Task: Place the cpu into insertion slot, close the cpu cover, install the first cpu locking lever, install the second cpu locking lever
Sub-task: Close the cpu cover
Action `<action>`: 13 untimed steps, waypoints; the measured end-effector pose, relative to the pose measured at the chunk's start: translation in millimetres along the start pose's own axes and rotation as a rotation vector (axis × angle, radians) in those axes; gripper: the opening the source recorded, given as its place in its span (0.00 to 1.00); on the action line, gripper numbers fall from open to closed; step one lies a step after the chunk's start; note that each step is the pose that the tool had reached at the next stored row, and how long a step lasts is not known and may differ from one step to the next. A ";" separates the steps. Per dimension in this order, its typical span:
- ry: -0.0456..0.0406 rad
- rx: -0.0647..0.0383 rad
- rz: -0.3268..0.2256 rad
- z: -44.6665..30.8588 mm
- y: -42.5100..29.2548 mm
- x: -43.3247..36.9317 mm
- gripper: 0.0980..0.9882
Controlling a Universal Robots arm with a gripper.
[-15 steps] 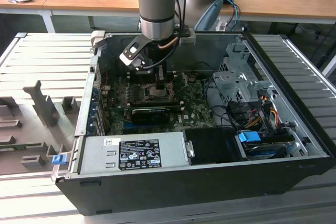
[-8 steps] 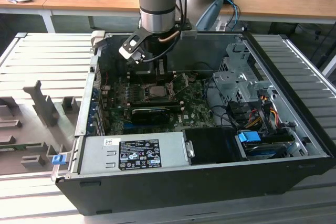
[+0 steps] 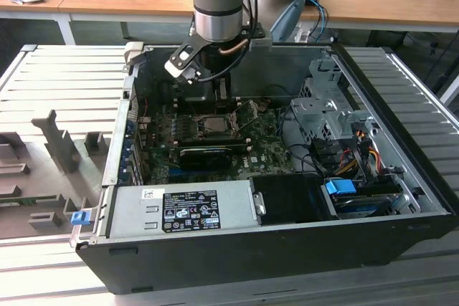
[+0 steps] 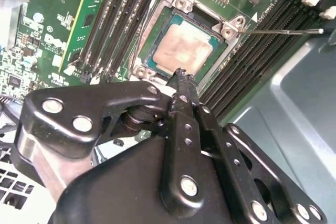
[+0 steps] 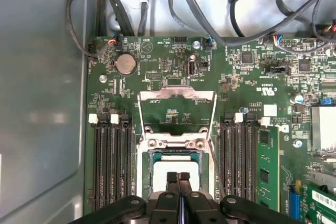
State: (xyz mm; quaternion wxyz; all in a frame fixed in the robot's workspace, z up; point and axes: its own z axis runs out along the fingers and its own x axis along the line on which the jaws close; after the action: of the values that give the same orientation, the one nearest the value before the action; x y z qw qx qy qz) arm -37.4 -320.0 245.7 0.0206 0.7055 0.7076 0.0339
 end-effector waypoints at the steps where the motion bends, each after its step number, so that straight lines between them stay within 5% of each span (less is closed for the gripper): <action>1: 0.0000 0.000 0.000 -4.2 0.3 0.1 0.01; 6: -0.0003 0.003 0.000 -4.9 14.7 0.1 0.01; 10: -0.0003 0.003 0.000 -18.7 16.3 1.7 0.01; 13: -0.0025 0.003 0.000 -21.6 21.2 2.4 0.01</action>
State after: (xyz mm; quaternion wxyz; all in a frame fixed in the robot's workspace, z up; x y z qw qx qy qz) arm -18.0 -317.9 268.8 0.0204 0.7055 0.7077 0.0319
